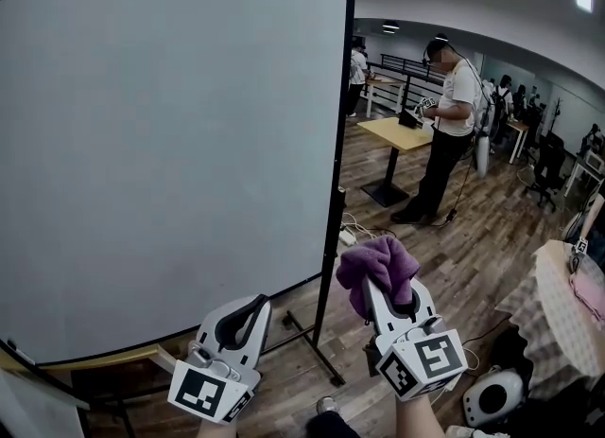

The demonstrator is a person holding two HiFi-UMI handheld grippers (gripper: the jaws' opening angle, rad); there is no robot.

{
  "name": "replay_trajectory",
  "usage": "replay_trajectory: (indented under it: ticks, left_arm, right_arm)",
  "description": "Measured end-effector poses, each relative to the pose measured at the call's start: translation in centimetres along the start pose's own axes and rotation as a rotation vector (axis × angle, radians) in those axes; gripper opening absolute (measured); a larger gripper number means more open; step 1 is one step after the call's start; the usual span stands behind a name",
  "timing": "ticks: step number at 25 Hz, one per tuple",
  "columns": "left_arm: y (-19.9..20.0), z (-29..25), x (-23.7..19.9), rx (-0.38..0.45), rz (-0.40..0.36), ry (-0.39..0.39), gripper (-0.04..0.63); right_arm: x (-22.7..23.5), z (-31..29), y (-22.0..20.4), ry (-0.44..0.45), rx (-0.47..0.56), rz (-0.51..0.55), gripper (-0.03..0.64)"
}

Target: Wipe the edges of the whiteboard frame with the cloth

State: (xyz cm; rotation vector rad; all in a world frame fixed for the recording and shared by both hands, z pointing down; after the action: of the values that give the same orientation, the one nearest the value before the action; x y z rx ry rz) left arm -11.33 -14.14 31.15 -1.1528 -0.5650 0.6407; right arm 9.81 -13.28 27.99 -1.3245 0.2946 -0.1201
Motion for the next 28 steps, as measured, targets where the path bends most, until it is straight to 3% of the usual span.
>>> replay_trajectory:
  ticks: [28]
  left_arm:
    - [-1.5,-10.9,-4.9,0.029,-0.050,0.080,0.020]
  right_arm:
    - [10.6,-16.7,7.3,0.086,0.129,0.076,0.066]
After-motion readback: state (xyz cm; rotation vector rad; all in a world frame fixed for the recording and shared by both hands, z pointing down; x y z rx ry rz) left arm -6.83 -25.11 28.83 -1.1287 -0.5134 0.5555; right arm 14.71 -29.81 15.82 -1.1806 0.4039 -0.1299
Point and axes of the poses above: the fingertips, and each gripper's own axes: z backward along the fingers, x to its right, y out of its top, the point moved 5 cm from there along z, backward along the fingers, and after that the axes turned 6 degrees about z, right-handed, at the moved point
